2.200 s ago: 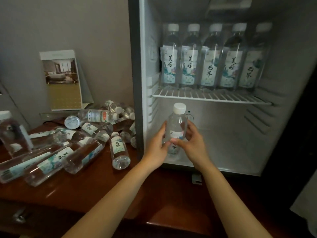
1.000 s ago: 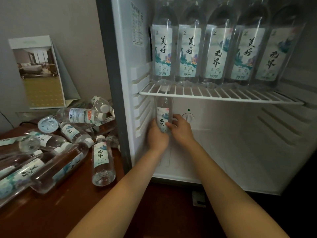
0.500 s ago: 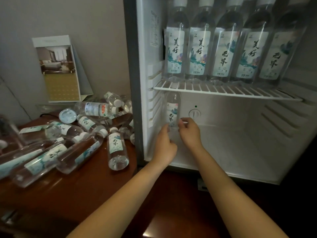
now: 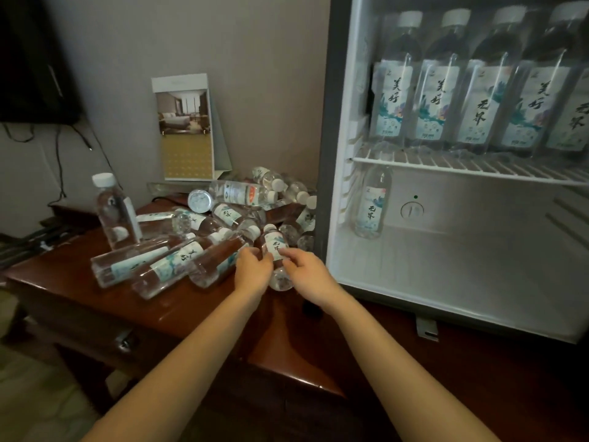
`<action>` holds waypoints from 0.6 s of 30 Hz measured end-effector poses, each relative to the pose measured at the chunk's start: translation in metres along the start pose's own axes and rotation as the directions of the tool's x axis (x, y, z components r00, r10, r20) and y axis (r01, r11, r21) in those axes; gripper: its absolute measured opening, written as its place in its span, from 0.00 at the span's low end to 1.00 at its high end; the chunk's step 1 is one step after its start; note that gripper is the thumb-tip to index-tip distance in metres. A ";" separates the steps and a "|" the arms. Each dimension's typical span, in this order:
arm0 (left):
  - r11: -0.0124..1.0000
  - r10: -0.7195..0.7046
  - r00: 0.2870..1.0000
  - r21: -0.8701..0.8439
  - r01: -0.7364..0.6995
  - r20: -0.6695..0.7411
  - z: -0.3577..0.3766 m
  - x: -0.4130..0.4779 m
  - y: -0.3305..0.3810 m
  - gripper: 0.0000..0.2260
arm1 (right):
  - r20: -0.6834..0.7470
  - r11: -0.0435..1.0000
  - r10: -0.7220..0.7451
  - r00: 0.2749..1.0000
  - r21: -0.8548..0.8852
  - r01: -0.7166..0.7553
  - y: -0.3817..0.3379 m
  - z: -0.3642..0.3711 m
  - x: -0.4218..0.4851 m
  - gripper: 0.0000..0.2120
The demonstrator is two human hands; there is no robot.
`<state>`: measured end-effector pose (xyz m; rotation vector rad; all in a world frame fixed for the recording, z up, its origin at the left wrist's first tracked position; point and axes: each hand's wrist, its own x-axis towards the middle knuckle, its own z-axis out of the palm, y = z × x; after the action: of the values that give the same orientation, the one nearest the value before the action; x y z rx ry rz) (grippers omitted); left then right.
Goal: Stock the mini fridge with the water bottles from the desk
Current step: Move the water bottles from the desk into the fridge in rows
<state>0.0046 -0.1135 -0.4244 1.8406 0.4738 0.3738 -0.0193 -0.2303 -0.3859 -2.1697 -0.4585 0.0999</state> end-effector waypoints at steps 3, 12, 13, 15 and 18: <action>0.982 -0.161 0.972 -0.073 0.176 0.173 0.005 0.018 -0.002 0.20 | -0.069 0.996 0.090 0.994 0.027 -0.089 -0.007 0.017 0.020 0.19; 0.923 -0.192 0.927 -0.262 0.282 0.324 -0.004 0.018 -0.004 0.16 | -0.088 0.976 0.198 0.976 0.106 -0.188 0.004 0.035 0.034 0.22; 0.924 -0.189 0.928 -0.261 0.279 0.322 -0.005 0.017 -0.003 0.16 | -0.078 0.971 0.217 0.973 0.118 -0.207 0.004 0.035 0.036 0.23; 0.927 -0.185 0.930 -0.258 0.272 0.317 -0.005 0.017 -0.002 0.15 | -0.044 0.957 0.257 0.965 0.148 -0.248 0.005 0.035 0.039 0.25; 0.925 -0.184 0.930 -0.265 0.274 0.318 -0.008 0.015 -0.003 0.14 | 0.034 0.932 0.283 0.958 0.227 -0.283 0.004 0.031 0.037 0.29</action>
<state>0.0139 -0.0985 -0.4245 1.4859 0.4012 0.0110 0.0088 -0.1953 -0.4044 -1.9931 -0.1219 0.2992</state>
